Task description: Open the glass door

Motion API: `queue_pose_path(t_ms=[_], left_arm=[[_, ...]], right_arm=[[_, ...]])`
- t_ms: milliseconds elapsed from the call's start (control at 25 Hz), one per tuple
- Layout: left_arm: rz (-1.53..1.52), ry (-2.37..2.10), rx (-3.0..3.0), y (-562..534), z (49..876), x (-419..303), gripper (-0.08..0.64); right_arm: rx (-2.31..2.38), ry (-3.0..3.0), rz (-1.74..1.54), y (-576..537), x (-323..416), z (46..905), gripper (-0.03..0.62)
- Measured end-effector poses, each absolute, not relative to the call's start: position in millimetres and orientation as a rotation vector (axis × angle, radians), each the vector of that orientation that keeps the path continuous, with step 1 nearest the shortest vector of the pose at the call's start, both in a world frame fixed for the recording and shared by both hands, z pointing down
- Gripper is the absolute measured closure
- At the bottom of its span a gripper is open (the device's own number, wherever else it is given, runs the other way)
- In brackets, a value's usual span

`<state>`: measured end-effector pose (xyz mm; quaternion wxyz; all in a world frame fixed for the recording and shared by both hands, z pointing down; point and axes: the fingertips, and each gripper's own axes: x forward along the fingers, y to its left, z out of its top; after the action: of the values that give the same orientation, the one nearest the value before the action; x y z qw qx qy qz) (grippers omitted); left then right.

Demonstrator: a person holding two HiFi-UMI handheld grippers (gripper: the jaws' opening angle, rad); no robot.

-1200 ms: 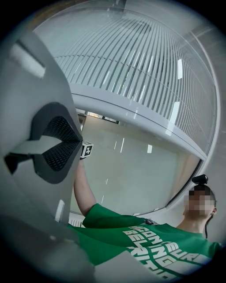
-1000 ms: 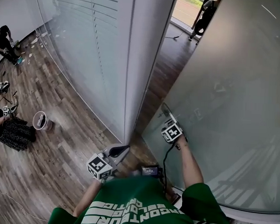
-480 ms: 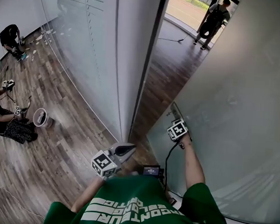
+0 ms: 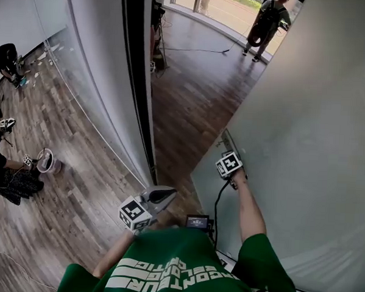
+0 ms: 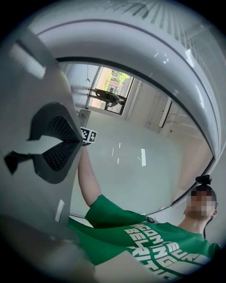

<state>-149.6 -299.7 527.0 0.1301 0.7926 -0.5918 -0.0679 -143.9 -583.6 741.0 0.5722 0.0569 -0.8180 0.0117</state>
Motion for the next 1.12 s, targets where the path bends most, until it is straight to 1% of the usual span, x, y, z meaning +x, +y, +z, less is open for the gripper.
queue_pose_path(t_ms=[120,320,480,840,1120], left_arm=[[-0.186,-1.720,2.303,-321,527,-143,0.546],[-0.137,-1.717,2.317,-341,560,-97,0.548],[-0.101,-1.701,2.333,-351,571,-73,0.546],[-0.050,-1.580,2.398,-380,573,-46,0.548],[-0.034,-1.481,2.460,-421,580,-43,0.546]], right_arm=[[0.153,-1.924,0.043,-608,-142,741,0.600],[0.199,-1.946,0.079,-637,-107,773,0.600],[0.242,-1.963,0.104,-658,-89,782,0.600],[0.326,-1.960,0.165,-705,-64,786,0.600],[0.376,-1.955,0.209,-743,-51,790,0.600]])
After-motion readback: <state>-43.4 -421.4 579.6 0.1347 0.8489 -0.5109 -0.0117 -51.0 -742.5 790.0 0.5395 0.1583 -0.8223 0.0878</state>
